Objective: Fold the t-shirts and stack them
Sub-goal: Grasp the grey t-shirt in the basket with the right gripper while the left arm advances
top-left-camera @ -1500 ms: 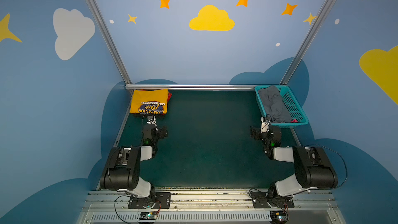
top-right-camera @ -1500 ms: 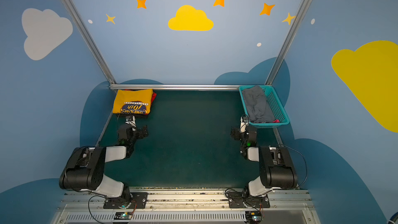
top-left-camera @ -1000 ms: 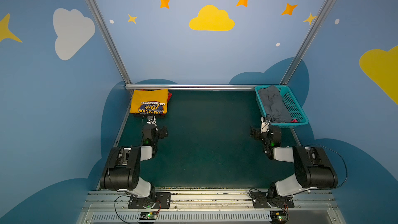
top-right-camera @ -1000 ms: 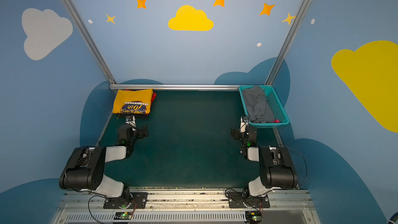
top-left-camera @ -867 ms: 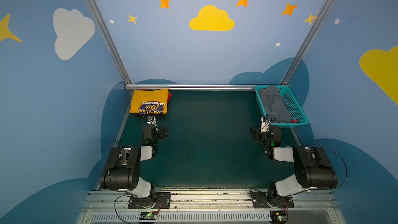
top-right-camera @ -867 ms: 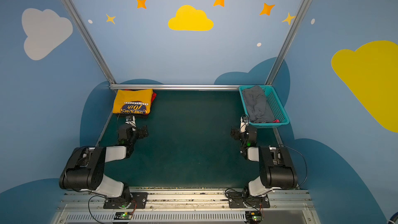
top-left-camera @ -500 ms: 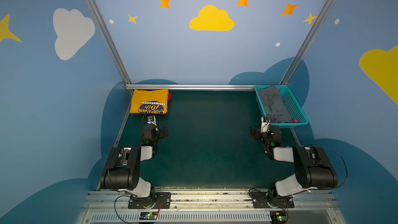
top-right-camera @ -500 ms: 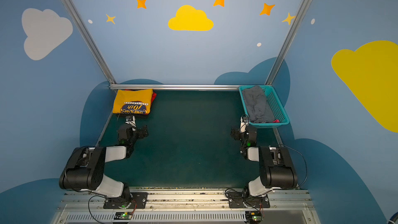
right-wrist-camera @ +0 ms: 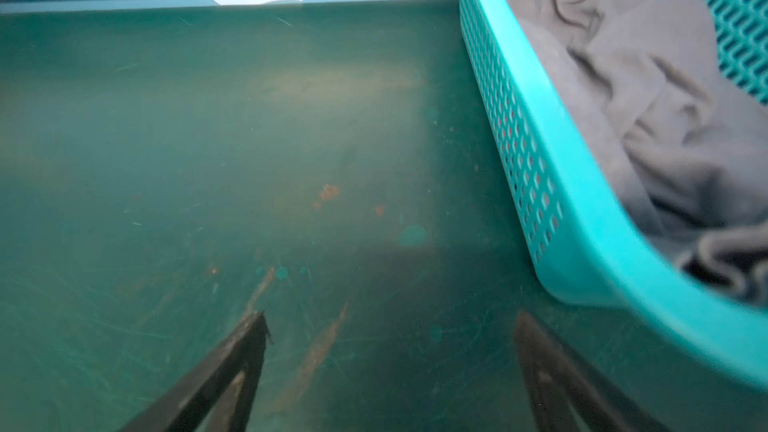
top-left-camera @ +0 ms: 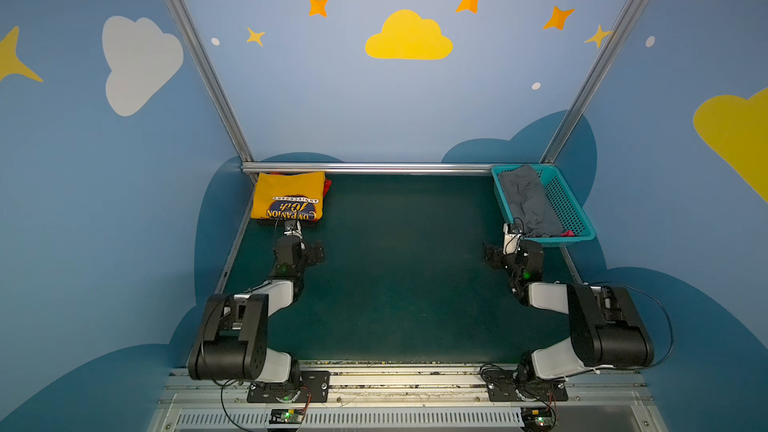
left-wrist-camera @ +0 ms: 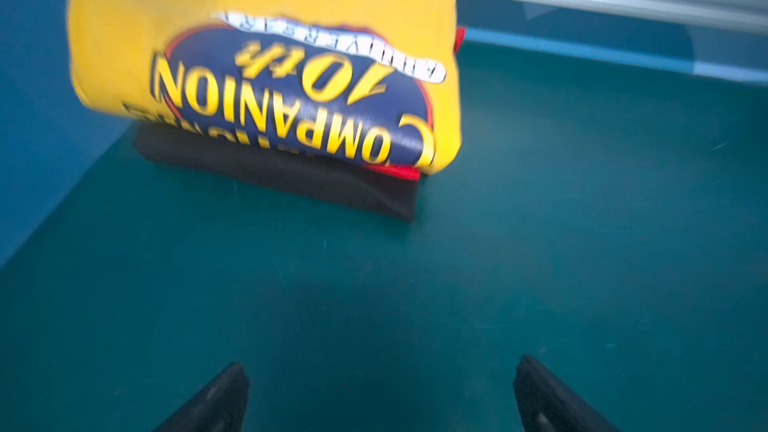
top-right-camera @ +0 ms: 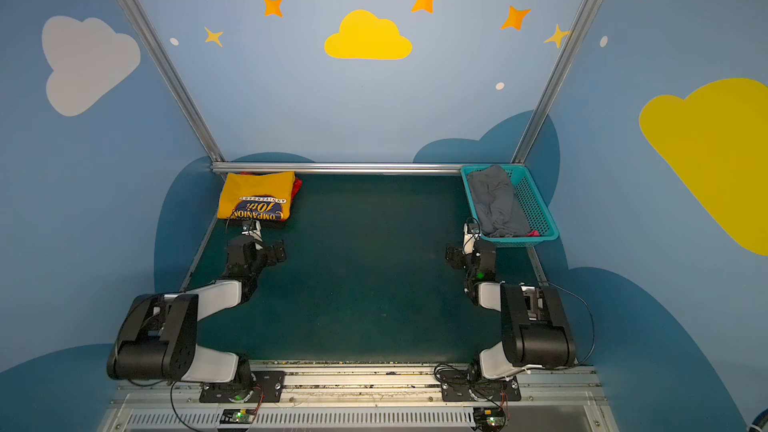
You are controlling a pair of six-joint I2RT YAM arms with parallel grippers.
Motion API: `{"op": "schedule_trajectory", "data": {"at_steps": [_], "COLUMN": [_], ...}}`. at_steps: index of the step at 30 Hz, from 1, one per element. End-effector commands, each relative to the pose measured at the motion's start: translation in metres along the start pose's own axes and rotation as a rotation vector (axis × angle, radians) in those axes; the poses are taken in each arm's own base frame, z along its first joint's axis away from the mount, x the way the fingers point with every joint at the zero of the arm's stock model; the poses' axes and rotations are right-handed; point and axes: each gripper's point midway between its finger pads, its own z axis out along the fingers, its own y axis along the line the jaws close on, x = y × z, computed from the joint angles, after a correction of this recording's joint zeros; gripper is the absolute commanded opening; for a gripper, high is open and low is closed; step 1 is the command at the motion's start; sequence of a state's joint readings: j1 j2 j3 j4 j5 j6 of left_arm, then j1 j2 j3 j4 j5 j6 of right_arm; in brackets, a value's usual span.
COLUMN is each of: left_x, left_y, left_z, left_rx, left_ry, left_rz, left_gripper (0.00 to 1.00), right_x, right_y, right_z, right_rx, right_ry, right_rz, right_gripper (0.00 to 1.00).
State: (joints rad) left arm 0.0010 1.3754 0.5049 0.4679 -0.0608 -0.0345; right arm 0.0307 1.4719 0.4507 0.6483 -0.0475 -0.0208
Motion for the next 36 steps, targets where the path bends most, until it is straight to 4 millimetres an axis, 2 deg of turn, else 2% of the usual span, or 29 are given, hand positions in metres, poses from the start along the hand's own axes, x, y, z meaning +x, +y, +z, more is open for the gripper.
{"op": "schedule_trajectory", "data": {"at_steps": [1, 8, 12, 13, 15, 19, 23, 28, 33, 36], "left_x": [-0.028, -0.094, -0.12, -0.123, -0.127, -0.122, -0.108, -0.085, -0.077, -0.076], "left_y": [-0.002, -0.023, -0.021, -0.021, -0.025, -0.038, -0.052, -0.054, -0.054, -0.053], "left_z": [-0.029, -0.106, -0.146, -0.152, -0.161, -0.159, -0.144, -0.121, -0.115, -0.113], "left_rx": [-0.022, 0.068, 0.059, 0.058, 0.074, 0.137, 0.201, 0.208, 0.22, 0.217], "left_ry": [-0.026, -0.114, -0.076, -0.06, -0.019, 0.05, 0.14, 0.226, 0.257, 0.261], "left_rz": [-0.039, -0.222, -0.276, -0.265, -0.228, -0.176, -0.147, -0.167, -0.209, -0.211], "left_gripper": [0.98, 0.97, 0.97, 0.97, 0.97, 0.97, 0.96, 0.94, 0.92, 0.92], "right_x": [-0.019, -0.041, -0.073, -0.087, -0.101, -0.117, -0.129, -0.139, -0.125, -0.114], "right_y": [0.009, 0.03, 0.034, 0.031, 0.02, -0.005, -0.027, -0.059, -0.088, -0.097], "right_z": [-0.01, -0.049, -0.074, -0.078, -0.082, -0.075, -0.055, -0.024, 0.012, 0.034], "right_rx": [-0.029, -0.099, -0.116, -0.102, -0.05, 0.048, 0.089, 0.101, 0.068, 0.002], "right_ry": [-0.006, 0.023, 0.035, 0.028, 0.062, 0.171, 0.269, 0.367, 0.475, 0.536], "right_rz": [-0.024, 0.015, 0.053, 0.058, 0.088, 0.157, 0.205, 0.297, 0.424, 0.48], "right_gripper": [0.93, 0.92, 0.94, 0.94, 0.95, 0.95, 0.94, 0.88, 0.68, 0.63]}}
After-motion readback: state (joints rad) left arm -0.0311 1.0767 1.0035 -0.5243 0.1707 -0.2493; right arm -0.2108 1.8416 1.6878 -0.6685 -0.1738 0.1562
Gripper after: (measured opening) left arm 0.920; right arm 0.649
